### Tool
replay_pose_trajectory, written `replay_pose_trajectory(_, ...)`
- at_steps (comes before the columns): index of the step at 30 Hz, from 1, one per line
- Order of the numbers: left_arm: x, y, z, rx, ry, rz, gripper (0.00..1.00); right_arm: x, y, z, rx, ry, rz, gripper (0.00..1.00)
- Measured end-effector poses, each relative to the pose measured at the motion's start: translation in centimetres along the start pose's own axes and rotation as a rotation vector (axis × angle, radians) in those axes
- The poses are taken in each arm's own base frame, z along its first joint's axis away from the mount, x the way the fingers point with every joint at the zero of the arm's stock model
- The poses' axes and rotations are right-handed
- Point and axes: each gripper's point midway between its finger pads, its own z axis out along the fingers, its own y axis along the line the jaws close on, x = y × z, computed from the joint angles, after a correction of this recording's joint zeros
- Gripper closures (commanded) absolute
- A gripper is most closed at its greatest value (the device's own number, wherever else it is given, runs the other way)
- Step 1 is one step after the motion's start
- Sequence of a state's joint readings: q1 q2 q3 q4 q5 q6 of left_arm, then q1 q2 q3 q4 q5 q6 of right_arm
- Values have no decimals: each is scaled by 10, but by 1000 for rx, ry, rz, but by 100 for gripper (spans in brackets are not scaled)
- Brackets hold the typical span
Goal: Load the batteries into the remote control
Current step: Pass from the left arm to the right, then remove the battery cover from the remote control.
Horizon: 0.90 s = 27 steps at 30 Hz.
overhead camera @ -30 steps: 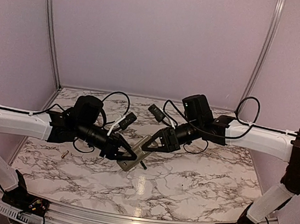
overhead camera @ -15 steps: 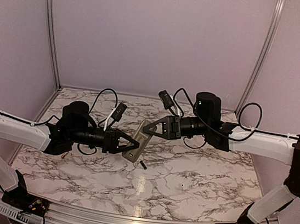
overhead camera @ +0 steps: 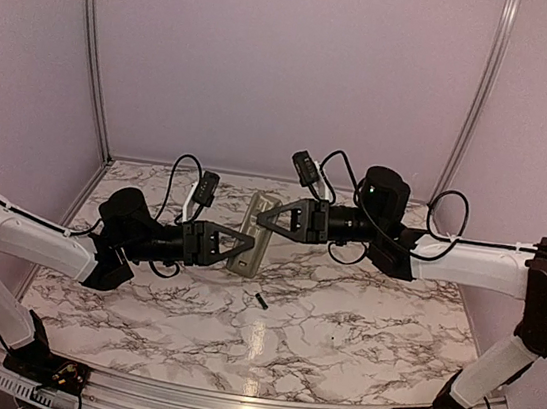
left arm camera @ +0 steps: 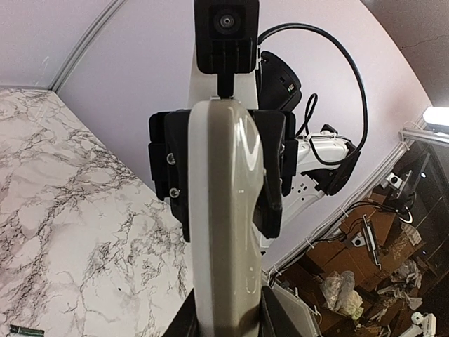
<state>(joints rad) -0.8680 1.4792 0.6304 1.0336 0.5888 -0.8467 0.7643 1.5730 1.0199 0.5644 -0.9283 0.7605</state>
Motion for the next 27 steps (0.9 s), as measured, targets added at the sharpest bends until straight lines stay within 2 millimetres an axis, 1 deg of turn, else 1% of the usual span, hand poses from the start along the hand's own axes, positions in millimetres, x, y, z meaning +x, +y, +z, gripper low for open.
replay_pose_trajectory(2, -1, 1, 1, 1, -7, -9, 97, 0, -1, 1, 0, -2, 6, 75)
replay_pose_trajectory(4, -2, 1, 1, 1, -12, -17, 98, 0, -2, 1, 2, -5, 8, 80)
replay_pose_trajectory(6, -3, 3, 1, -5, -20, -25, 98, -1, -3, 2, 9, -11, 8, 90)
replay_pose_trajectory(7, -3, 3, 1, -7, -22, -26, 96, -1, -4, 2, 10, -12, 9, 97)
replay_pose_trajectory(8, -3, 4, 1, -8, -21, -29, 89, -1, -5, 2, 11, -12, 14, 100)
replay_pose_trajectory(12, -2, 8, 1, -24, -22, -19, 47, -1, -7, 2, 15, -11, 18, 100)
replay_pose_trajectory(13, -2, 9, 1, -30, -21, -10, 39, 0, -8, 1, 17, -11, 27, 100)
replay_pose_trajectory(15, -1, 15, -2, -77, -16, 8, 28, 0, -11, -1, 26, -11, 44, 100)
replay_pose_trajectory(16, -2, 15, -3, -96, -13, 33, 24, 2, -13, -2, 31, -11, 56, 100)
replay_pose_trajectory(18, -9, 17, -11, -169, -25, 93, 22, 7, -21, -5, 48, -6, 90, 100)
replay_pose_trajectory(23, -40, 6, -38, -336, -89, 337, 22, 29, -42, -12, 99, 23, 204, 100)
replay_pose_trajectory(25, -43, 6, -45, -389, -83, 429, 23, 40, -52, -12, 116, 43, 254, 100)
replay_pose_trajectory(27, -35, 11, -49, -448, -30, 534, 25, 54, -65, -12, 137, 67, 313, 100)
